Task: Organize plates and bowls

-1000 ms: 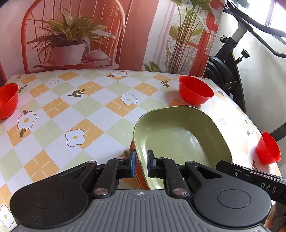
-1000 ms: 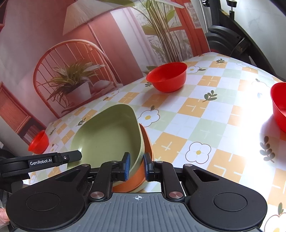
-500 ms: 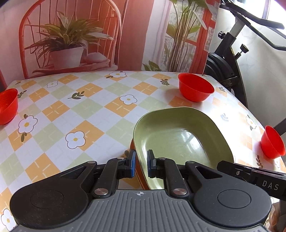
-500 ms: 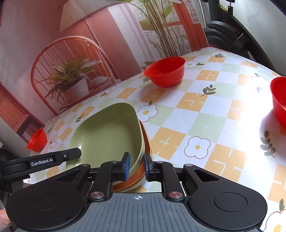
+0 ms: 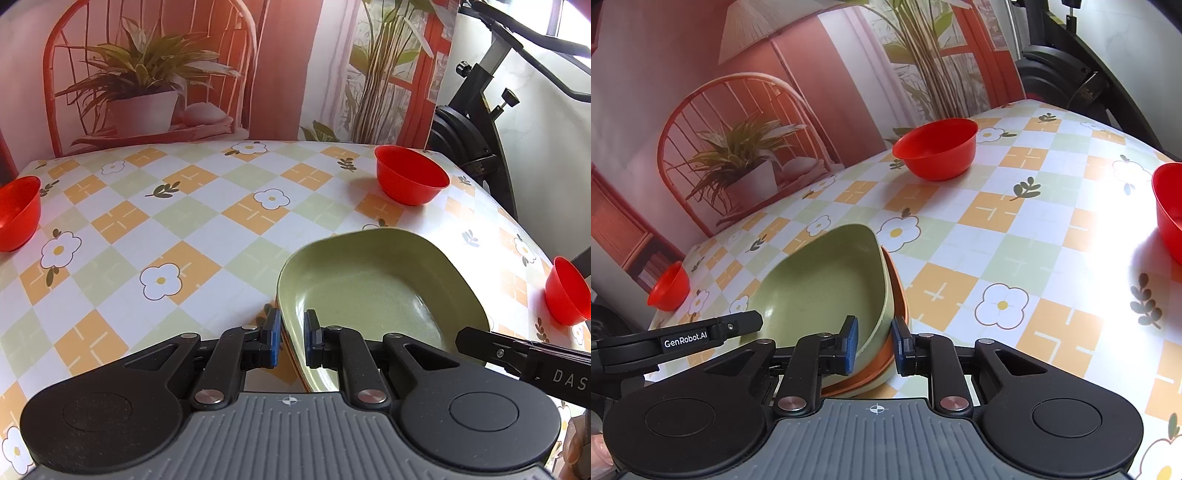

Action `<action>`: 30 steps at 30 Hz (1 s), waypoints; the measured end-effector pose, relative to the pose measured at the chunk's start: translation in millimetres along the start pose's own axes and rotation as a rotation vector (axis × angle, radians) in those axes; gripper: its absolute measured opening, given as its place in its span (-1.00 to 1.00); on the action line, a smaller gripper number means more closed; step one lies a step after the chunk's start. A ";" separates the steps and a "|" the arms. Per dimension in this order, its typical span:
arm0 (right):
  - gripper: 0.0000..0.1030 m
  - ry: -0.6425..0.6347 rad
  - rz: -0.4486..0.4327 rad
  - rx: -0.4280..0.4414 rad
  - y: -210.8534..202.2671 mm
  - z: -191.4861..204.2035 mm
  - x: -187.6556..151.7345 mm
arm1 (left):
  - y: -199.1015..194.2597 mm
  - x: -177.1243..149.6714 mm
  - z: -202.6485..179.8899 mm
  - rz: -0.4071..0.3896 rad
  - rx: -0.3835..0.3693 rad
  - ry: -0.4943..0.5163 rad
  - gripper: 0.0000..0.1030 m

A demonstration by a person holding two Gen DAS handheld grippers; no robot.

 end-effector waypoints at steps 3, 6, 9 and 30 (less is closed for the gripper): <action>-0.53 0.005 -0.002 -0.002 -0.2 -0.1 0.1 | -1.3 0.4 0.4 -0.005 0.000 -0.004 -0.73; -0.53 0.002 -0.014 -0.003 -2.0 0.1 0.9 | -3.3 0.3 0.7 -0.010 0.000 -0.006 -0.73; -0.53 -0.006 -0.030 -0.007 -4.6 1.1 1.6 | -5.1 -0.1 1.4 -0.014 0.000 -0.010 -0.73; -0.82 0.002 -0.033 -0.016 -6.2 -7.1 -0.2 | -4.4 -2.2 1.3 -0.004 -0.011 -0.025 -0.73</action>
Point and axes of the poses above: each gripper's, at about its wrist camera, not at the fingertips, and y roughly the way its jaws point, z to its left, x to its top, the point moved 4 cm from there along y, roughly the way its jaws point, and after that the axes turned 9 degrees about y, right-handed, at the moved point
